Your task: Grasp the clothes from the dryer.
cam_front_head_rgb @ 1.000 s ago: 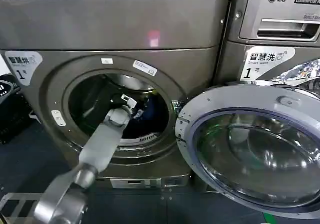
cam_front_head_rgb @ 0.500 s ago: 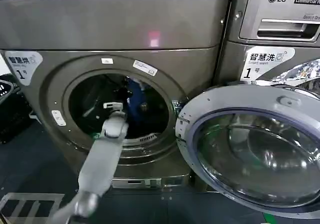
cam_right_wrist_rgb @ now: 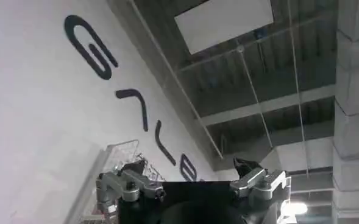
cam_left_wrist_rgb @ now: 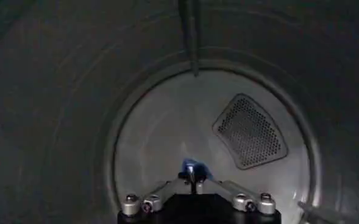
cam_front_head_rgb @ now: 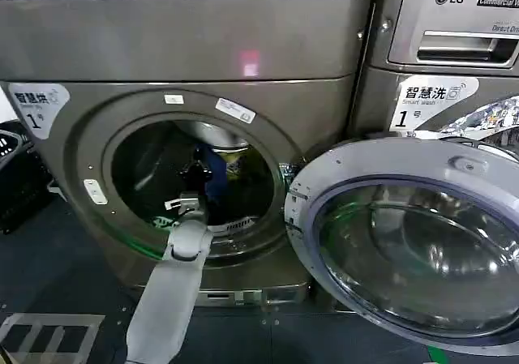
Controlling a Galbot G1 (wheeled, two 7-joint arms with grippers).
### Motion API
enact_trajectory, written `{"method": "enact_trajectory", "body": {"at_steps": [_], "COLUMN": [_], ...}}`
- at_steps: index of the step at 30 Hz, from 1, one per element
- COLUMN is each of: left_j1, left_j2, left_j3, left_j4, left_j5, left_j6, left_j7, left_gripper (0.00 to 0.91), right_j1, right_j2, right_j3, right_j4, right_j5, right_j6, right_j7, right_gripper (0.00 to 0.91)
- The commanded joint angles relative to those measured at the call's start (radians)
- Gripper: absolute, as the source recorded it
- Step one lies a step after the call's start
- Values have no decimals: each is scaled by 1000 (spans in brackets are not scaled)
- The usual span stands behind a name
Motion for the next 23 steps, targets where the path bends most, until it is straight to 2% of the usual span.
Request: {"method": "enact_trajectory", "body": {"at_steps": [1,23], "left_j1": [30,42], "left_j2": [7,11], "left_j3": [0,-7], "left_j4": [-31,-36], "left_j5": [-10,6], "left_j6": [21,23], "left_j7": [55,91], "left_gripper": [0,0], "right_j1": [-11,-7], "right_j2": [-2,8], "right_j3": [16,17], "right_j4": [-2,10], "right_j5": [8,-7], "right_j6": [7,15], "right_j7": [7,-20], "right_gripper": [907,907]}}
